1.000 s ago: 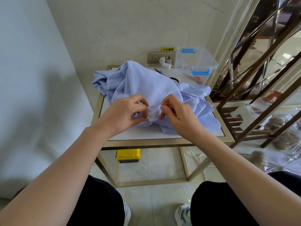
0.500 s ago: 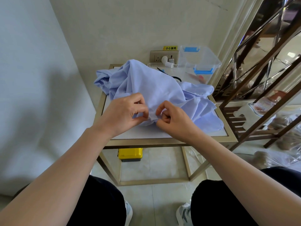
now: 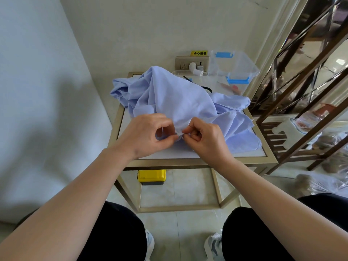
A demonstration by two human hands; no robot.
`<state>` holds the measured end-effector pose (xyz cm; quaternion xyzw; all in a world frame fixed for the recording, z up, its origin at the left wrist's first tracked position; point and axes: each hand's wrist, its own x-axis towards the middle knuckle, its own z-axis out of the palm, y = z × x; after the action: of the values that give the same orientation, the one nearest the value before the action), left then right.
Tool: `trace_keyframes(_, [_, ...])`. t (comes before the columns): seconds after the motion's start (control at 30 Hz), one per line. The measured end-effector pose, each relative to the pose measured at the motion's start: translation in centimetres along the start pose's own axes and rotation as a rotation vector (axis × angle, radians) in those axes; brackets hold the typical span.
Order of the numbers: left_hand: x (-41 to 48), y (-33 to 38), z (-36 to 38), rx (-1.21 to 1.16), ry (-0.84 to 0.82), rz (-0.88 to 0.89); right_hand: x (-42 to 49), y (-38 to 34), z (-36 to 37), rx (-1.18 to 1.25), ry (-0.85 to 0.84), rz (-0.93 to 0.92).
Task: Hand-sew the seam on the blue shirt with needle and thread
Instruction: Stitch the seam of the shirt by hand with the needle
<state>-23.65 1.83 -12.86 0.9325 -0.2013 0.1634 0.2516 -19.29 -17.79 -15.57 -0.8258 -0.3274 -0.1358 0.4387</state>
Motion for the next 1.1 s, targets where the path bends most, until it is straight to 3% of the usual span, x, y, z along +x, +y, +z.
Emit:
trace_keyframes(0.3, [0.3,0.9,1.1,-0.264,-0.03,-0.351,-0.4,0.0,0.5,-0.045,0.088,-0.057])
trace_keyframes(0.7, [0.8,2.3,0.9,-0.86,-0.035,-0.772,-0.2,-0.1,0.4,-0.041,0.143,-0.063])
trace_keyframes(0.87, [1.0,2.5,0.8,-0.894,-0.049,-0.833,-0.2,0.0,0.5,-0.047,0.134,-0.073])
trace_keyframes(1.1, [1.2,3.0,1.5,-0.684,0.024,-0.765,-0.1,0.1,0.7,-0.075,0.113,-0.108])
